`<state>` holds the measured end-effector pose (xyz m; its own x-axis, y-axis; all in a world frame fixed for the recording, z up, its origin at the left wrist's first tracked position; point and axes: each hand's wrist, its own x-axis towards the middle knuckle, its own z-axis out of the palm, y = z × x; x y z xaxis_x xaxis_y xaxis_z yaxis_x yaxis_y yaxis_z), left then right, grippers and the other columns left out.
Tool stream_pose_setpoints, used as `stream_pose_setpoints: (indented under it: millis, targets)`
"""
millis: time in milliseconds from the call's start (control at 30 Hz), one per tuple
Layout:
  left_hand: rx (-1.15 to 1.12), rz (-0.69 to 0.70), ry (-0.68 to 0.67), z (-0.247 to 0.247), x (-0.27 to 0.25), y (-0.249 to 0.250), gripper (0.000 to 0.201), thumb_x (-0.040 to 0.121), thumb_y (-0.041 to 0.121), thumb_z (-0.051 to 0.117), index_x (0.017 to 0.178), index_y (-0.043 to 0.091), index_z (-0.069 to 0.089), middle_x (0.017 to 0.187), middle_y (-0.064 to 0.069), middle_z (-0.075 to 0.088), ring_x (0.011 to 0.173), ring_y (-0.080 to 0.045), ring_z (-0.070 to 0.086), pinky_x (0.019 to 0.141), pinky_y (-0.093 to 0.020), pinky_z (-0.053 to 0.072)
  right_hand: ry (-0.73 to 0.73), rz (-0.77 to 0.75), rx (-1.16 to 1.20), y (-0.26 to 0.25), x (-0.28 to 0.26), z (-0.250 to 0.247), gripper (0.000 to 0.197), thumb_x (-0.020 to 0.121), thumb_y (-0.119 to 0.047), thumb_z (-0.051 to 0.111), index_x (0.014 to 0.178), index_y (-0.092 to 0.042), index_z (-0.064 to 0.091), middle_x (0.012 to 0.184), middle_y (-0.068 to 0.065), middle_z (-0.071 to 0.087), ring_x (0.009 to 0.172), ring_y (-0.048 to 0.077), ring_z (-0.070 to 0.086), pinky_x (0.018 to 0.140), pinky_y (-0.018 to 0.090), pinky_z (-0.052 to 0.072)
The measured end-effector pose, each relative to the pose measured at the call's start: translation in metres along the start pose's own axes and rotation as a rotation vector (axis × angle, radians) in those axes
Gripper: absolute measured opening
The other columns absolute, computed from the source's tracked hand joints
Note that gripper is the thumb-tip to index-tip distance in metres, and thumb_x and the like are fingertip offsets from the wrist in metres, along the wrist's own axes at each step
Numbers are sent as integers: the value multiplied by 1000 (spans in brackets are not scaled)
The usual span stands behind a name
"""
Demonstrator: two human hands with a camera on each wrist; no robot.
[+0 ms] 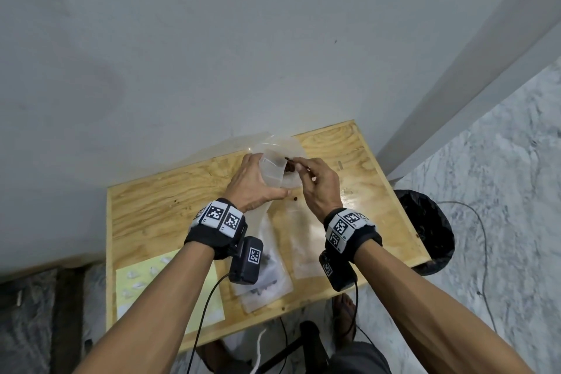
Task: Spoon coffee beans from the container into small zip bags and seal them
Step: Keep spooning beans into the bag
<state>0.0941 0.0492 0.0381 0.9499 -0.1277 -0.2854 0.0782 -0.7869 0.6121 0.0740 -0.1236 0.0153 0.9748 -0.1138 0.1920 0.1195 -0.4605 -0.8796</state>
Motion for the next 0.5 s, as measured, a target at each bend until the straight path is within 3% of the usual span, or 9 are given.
stream_pose_setpoints:
  millis: [100,200,333,500]
  targets:
    - [93,12,2,-11,-8,10,108,58,61,80,144,15,34,139,-1,40,126,-20,45,101,-42,44,98,-106,-82,2,-4,-4,23,97,-16,55,114,-16,70,92,2,69,79,13,63,72,22,49]
    - [277,102,42,-15,-20,25,108,63,57,80,147,13,28,149,-5,32,132,-25,42,104,-43,42,127,-65,-122,9,-9,-2,23,97,-16,54,113,-12,70,95,5,71,83,20,66,74,31,54]
    - [452,164,-21,-8,-28,35,109,65,53,79,150,17,22,154,-9,26,133,-28,41,105,-46,39,189,318,60,15,-10,8,25,97,-23,52,113,-15,71,105,3,73,95,17,67,88,35,54]
    - [557,210,-48,5,-28,39,109,64,57,78,149,16,25,156,-7,23,131,-28,43,103,-44,38,313,676,319,13,-8,20,24,94,-26,50,104,-18,71,94,1,74,90,26,69,86,45,56]
